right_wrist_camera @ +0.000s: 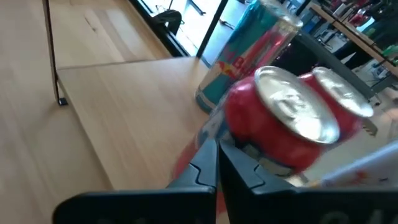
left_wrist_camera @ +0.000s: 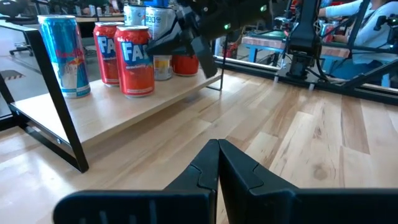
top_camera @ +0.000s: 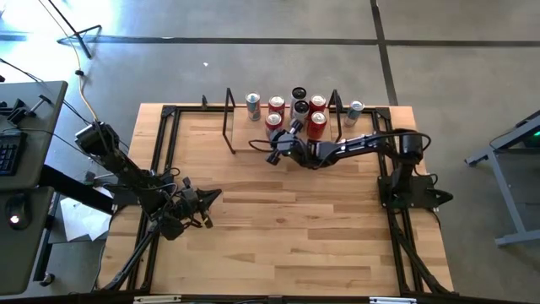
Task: Place canned beverage on shelf
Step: Put the red soda can on the shelf aligned with the other red soda can, then put the blue soda can on the shelf aligned with the other blue soda can
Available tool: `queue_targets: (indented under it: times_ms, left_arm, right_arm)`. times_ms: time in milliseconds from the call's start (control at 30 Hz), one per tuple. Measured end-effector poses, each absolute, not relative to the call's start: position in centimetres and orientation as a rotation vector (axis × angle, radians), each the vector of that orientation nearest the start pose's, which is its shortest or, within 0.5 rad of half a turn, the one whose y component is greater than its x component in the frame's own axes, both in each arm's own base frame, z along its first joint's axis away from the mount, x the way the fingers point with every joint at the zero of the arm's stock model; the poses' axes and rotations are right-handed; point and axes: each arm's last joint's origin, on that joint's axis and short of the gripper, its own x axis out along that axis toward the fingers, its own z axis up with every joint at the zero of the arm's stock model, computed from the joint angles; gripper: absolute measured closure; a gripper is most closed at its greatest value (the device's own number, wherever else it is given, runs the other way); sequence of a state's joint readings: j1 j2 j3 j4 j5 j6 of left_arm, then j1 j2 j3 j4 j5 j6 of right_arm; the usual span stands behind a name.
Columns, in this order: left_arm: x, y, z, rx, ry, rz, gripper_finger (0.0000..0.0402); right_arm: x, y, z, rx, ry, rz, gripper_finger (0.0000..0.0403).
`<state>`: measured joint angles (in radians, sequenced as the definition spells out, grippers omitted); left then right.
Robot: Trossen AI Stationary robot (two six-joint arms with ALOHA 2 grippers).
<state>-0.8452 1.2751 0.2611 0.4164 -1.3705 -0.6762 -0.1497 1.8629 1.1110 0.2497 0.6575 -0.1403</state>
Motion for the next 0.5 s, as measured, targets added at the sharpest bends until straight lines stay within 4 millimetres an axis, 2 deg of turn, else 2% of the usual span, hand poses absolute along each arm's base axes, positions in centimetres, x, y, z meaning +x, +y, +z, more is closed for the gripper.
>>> queue_targets:
  times_ms: [167, 367, 500]
  left_arm:
    - [14.4, -11.9, 13.8, -0.112, 0.099, 0.546, 0.0402]
    - [14.4, -12.0, 13.8, -0.107, 0.103, 0.542, 0.0402]
    - [14.4, -12.0, 13.8, -0.105, 0.106, 0.538, 0.0402]
  right_arm:
    - [37.6, -6.3, 21.4, -0.285, 0.577, -0.73, 0.0403]
    - [35.2, -3.4, 24.6, -0.269, 0.616, -0.67, 0.0403]
    - [32.7, -0.8, 24.4, -0.274, 0.618, -0.621, 0.0403]
